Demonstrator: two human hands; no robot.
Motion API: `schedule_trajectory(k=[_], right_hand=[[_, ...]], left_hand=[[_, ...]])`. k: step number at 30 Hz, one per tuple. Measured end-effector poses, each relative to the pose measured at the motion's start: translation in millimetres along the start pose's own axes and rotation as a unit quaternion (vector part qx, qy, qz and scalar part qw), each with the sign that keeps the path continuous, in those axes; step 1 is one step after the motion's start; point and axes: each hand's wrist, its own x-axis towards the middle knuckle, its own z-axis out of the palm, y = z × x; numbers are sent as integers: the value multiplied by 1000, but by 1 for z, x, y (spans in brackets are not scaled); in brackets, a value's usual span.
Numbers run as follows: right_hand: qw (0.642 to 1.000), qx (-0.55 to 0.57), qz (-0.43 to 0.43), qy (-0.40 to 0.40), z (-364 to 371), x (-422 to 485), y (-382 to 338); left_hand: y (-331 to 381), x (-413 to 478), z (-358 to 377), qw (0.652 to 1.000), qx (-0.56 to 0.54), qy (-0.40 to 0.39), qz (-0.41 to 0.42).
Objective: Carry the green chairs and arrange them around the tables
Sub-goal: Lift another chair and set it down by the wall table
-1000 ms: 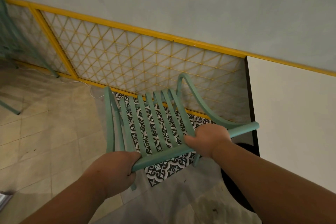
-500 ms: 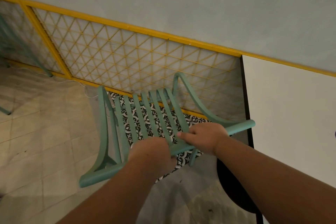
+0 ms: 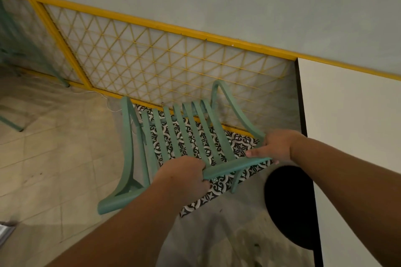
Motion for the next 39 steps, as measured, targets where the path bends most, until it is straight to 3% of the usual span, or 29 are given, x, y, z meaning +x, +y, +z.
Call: schedule_trajectory(k=[6, 28, 36, 39], right_hand=[[999, -37, -3, -17, 3, -20, -15], [999, 32, 29, -4, 35, -52, -78], [994, 62, 44, 74, 43, -51, -69], [994, 73, 43, 67, 41, -49, -68]], left_hand=[[-9, -6, -2, 1000, 7, -8, 15], [-66, -14, -30, 990, 119, -70, 24], [-31, -7, -24, 985, 133, -90, -61], [13, 2, -9, 990, 113, -72, -42]])
